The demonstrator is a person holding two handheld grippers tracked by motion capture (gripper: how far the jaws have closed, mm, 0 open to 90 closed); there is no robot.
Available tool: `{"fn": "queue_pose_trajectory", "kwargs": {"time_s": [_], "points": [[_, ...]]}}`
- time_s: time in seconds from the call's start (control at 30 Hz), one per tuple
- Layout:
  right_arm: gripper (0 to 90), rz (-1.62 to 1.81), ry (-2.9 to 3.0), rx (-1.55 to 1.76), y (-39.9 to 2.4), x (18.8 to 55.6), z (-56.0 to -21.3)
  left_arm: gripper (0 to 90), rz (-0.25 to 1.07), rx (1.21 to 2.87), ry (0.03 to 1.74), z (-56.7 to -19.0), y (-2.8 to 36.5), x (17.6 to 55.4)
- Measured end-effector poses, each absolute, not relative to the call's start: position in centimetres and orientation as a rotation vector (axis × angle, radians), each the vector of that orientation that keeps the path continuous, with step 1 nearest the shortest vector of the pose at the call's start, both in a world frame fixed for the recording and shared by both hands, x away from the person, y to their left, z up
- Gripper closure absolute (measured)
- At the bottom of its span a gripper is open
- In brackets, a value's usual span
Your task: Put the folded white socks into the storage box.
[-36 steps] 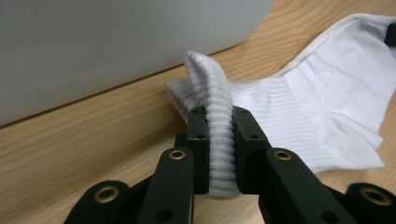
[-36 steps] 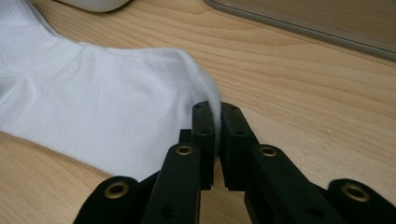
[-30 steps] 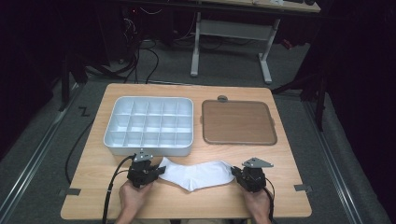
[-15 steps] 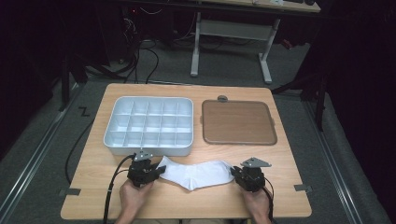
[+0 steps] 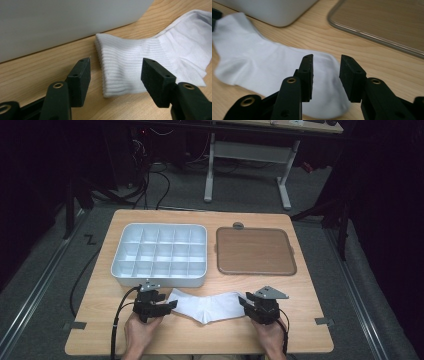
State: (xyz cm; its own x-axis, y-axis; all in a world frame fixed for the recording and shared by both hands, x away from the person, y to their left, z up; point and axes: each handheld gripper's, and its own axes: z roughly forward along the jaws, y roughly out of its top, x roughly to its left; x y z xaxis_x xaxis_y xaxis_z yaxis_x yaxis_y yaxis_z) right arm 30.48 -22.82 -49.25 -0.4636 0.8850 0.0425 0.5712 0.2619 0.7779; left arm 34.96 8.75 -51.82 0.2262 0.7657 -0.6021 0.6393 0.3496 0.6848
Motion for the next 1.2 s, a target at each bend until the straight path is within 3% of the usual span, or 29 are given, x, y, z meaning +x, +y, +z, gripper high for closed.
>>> {"fn": "queue_pose_trajectory", "kwargs": {"time_s": [0.57, 0.8, 1.2], "points": [[81.0, 1.141, 2.367, 1.178, -15.3, 31.0, -51.2, 42.5, 0.179, 1.375, 1.536, -52.6, 8.3, 34.9], [82.5, 1.107, 2.386, 1.170, -14.4, 31.2, -51.7, 54.4, 0.251, 1.407, 1.505, -52.9, 8.2, 34.5], [83.3, 1.044, 2.387, 1.175, -14.4, 31.1, -52.8, 74.6, 0.179, 1.356, 1.525, -52.9, 8.6, 34.6]]}}
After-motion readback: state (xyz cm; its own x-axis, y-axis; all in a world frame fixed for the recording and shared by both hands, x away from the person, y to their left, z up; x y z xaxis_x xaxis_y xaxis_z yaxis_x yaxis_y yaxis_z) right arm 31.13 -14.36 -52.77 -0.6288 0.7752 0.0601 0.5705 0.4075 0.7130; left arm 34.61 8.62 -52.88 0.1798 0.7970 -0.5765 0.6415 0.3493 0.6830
